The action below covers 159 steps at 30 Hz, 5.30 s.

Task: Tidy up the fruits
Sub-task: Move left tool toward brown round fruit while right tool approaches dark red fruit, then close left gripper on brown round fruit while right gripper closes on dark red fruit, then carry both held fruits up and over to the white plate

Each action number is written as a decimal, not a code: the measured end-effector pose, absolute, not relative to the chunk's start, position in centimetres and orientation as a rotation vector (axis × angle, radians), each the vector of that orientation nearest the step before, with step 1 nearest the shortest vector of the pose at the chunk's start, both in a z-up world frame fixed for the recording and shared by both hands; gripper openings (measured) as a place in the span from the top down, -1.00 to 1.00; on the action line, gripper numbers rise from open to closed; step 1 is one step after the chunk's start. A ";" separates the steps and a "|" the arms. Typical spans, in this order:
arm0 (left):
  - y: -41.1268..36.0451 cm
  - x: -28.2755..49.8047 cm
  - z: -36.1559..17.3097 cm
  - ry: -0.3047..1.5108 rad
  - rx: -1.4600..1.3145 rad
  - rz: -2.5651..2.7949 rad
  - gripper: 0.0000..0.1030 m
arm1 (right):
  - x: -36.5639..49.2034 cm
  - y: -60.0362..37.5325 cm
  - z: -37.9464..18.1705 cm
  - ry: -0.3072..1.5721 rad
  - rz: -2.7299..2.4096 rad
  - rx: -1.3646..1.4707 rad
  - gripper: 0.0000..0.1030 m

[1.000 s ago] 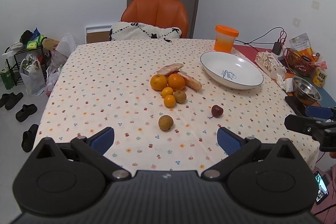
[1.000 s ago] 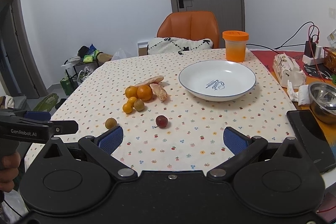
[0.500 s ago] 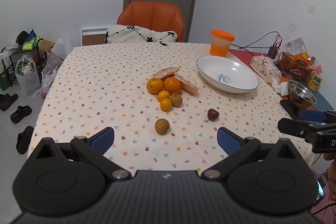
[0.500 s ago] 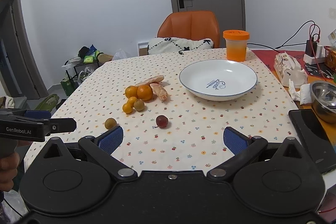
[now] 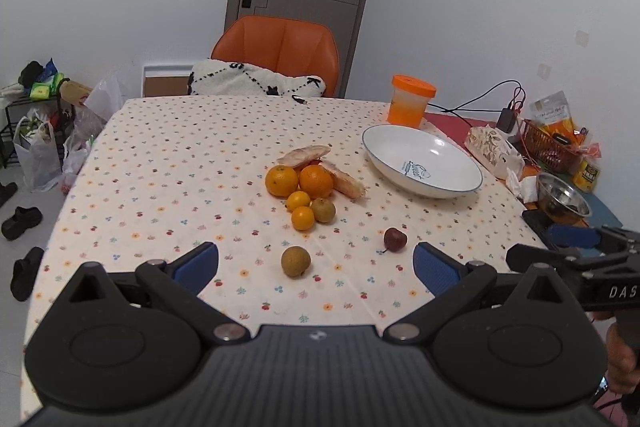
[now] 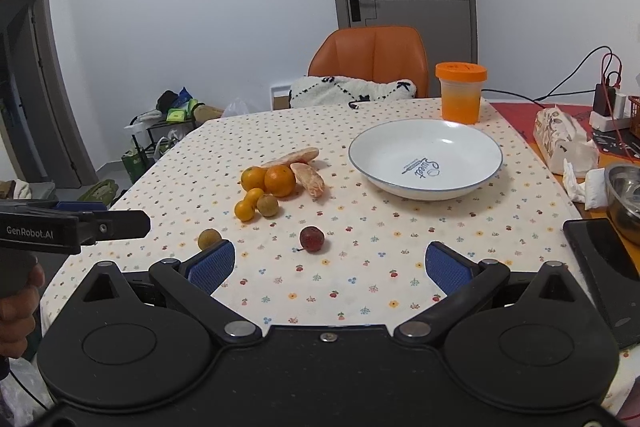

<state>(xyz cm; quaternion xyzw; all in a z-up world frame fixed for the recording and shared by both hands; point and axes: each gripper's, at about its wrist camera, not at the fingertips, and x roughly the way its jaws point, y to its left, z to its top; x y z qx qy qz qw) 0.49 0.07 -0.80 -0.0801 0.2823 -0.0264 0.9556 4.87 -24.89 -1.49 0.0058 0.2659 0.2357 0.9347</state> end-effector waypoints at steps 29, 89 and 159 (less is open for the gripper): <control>1.3 7.4 -6.3 0.704 -0.213 -0.041 -0.11 | 11.9 -22.1 -5.6 0.625 0.499 0.057 -1.00; -4.2 12.5 -1.7 0.576 -0.199 -0.180 0.54 | 15.0 -25.8 -3.2 0.526 0.451 0.174 0.57; -12.7 25.9 -5.4 0.721 -0.169 -0.162 0.47 | 24.1 -30.5 -6.5 0.529 0.283 0.265 0.55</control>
